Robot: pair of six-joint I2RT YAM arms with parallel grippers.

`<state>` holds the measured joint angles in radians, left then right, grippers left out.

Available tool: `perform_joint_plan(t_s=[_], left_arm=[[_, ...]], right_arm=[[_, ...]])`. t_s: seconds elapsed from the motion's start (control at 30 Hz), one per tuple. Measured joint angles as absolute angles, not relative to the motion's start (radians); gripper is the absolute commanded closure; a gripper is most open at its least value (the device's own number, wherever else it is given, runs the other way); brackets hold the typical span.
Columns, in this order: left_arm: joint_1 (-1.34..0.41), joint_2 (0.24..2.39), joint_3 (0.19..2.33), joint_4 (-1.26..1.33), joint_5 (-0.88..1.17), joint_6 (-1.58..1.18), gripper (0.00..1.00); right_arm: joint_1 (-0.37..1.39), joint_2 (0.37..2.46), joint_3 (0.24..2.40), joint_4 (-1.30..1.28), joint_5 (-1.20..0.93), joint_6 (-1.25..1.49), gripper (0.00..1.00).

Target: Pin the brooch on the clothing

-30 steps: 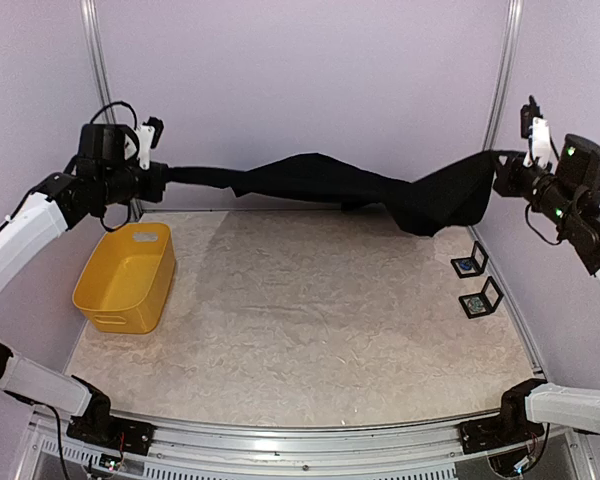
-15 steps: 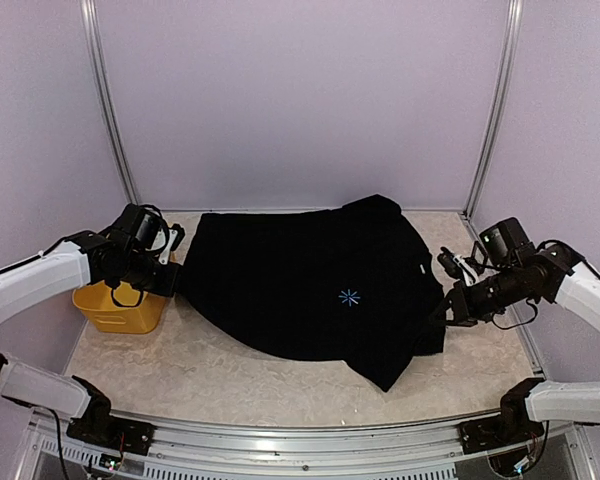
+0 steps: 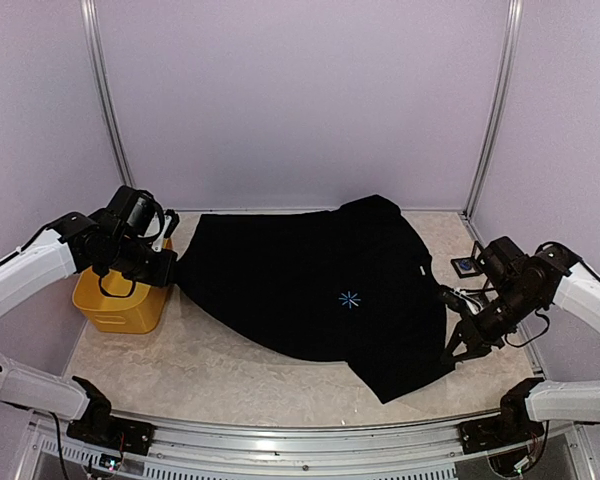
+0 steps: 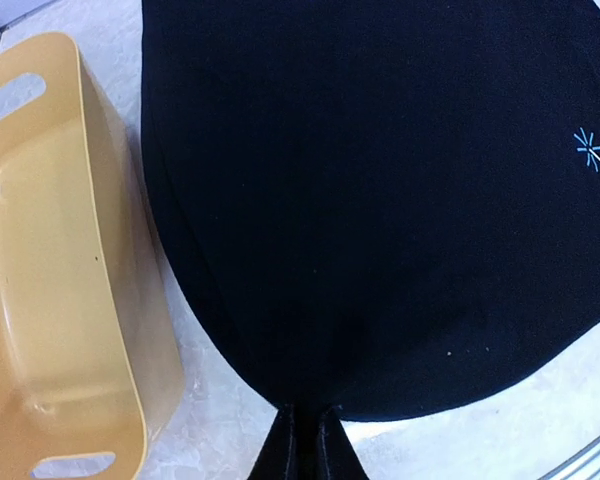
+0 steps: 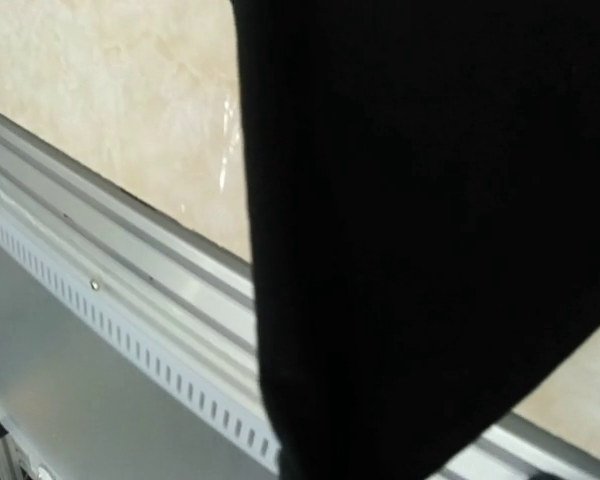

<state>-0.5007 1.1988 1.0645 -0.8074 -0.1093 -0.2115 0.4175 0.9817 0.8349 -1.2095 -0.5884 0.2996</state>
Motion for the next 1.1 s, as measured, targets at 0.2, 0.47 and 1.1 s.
perform_joint_plan(t_s=[0.2, 0.47, 1.1], left_arm=[[-0.508, 1.144, 0.984, -0.899, -0.115, -0.289, 0.65], [-0.511, 1.058, 0.991, -1.013, -0.194, -0.367, 0.58], [-1.325, 1.883, 1.414, -0.31, 0.127, 0.121, 0.31]], right_arm=[[0.419, 0.986, 0.835, -1.243, -0.59, 0.298, 0.57], [0.424, 1.027, 1.079, -1.337, -0.474, 0.315, 0.38], [0.422, 1.613, 0.977, -0.611, -0.137, 0.397, 1.0]])
